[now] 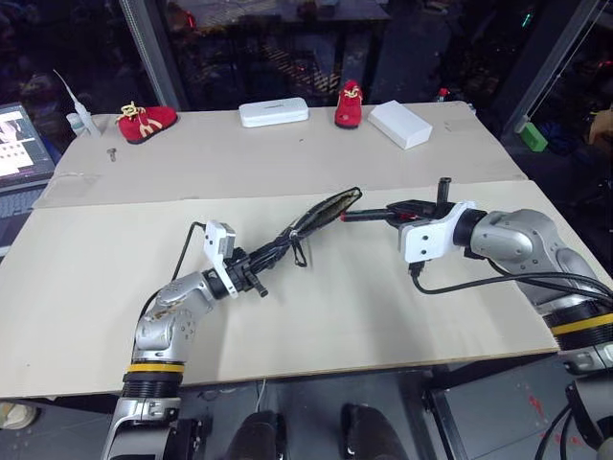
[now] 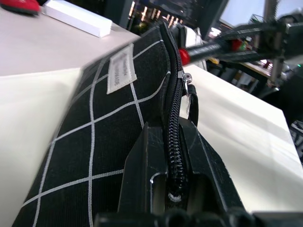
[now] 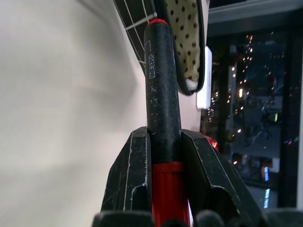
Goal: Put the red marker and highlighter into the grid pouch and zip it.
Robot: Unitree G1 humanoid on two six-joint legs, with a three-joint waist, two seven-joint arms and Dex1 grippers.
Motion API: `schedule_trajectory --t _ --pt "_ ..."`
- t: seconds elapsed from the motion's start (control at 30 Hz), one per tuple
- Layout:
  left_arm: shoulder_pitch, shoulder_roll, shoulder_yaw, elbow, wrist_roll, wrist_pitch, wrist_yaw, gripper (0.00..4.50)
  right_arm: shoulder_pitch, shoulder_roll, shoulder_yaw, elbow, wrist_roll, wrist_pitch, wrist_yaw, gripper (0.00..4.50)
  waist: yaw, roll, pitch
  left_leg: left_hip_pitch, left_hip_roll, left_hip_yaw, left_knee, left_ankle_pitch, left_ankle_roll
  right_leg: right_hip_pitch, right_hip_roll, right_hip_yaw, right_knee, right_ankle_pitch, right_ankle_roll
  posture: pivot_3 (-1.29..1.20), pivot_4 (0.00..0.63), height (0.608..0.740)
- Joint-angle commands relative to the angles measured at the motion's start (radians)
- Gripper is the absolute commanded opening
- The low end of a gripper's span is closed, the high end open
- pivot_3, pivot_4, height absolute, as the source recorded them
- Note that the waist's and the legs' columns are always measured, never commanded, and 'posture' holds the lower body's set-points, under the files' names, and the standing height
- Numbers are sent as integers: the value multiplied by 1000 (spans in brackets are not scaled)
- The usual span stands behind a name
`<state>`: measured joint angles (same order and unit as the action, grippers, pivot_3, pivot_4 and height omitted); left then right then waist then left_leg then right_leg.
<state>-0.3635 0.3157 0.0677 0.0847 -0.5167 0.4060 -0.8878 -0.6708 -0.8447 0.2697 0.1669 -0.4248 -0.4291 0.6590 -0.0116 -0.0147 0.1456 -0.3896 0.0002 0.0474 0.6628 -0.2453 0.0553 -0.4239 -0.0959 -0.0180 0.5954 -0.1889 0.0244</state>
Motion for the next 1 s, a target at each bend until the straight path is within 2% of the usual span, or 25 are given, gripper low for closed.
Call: schedule_trajectory --t 0.03,0.2,0.37,0.77,1.0 --pt "-19 2 -26 -15 -4 -6 -33 0 -35 5 -19 0 -2 -43 -15 543 0 0 0 0 0 0 0 0 0 0 0 0 0 0 0 0 150 740" --pt "-24 8 -34 -1 1 -15 -47 0 -26 -49 -93 10 79 -81 5 543 2 0 0 0 0 1 0 0 0 0 0 1 0 0 0 0 150 740" --pt "-28 5 -41 8 3 -18 -55 0 -14 -91 -112 -15 115 -101 42 543 2 0 0 0 0 1 0 0 0 0 0 2 0 0 0 0 150 740" --pt "-17 -9 -55 -11 -1 -11 -51 0 -25 -51 -65 7 21 -143 23 543 0 0 0 1 0 3 0 0 0 0 0 4 0 0 0 0 150 740" --pt "-23 -12 -52 -8 -4 -11 -49 0 30 -72 -112 -12 85 -159 28 543 2 0 0 1 0 3 0 0 0 0 0 4 0 1 0 0 150 740"
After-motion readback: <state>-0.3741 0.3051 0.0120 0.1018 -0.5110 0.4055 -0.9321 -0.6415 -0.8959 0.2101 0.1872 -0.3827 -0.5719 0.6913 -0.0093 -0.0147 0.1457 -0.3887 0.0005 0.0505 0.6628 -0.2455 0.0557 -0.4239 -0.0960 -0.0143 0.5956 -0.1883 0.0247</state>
